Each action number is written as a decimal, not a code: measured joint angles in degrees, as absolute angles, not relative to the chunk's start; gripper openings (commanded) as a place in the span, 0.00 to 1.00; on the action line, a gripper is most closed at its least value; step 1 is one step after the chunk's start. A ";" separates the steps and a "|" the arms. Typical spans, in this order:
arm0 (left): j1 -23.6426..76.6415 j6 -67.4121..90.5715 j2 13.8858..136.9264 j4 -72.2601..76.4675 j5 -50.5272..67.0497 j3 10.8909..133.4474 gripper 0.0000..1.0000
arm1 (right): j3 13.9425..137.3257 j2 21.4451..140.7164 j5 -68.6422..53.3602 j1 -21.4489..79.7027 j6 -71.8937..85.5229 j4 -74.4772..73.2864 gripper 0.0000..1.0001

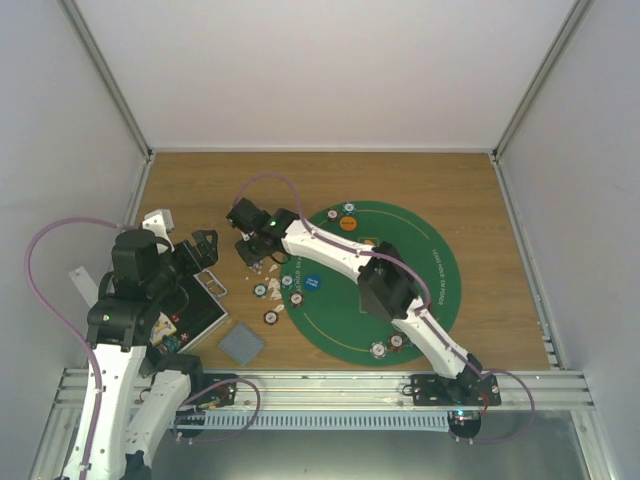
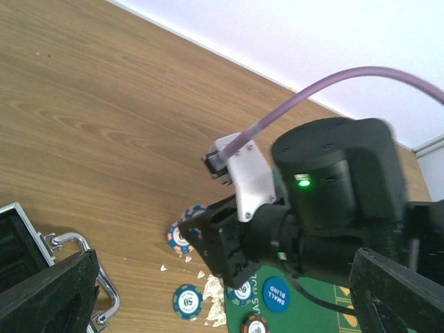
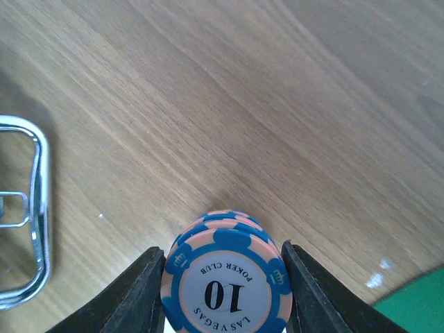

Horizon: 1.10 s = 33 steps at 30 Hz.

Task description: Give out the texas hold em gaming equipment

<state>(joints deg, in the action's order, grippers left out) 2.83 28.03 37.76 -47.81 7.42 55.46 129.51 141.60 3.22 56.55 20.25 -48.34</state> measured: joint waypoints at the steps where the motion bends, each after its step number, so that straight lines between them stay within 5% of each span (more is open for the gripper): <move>1: 2.83 28.03 37.76 -47.79 7.42 55.46 0.99 | 128.79 140.59 3.22 56.45 20.40 -47.97 0.40; 16: 2.83 27.92 37.76 -47.79 7.42 55.46 0.99 | 104.38 129.34 2.55 49.47 25.19 -40.27 0.40; 33: 2.83 27.92 37.76 -47.81 7.42 55.46 0.99 | 99.92 128.81 1.37 49.58 27.00 -38.37 0.40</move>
<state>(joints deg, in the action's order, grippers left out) 2.83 27.92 37.76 -47.81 7.42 55.46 99.92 128.81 1.37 49.58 27.00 -38.37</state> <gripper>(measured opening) 0.990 0.427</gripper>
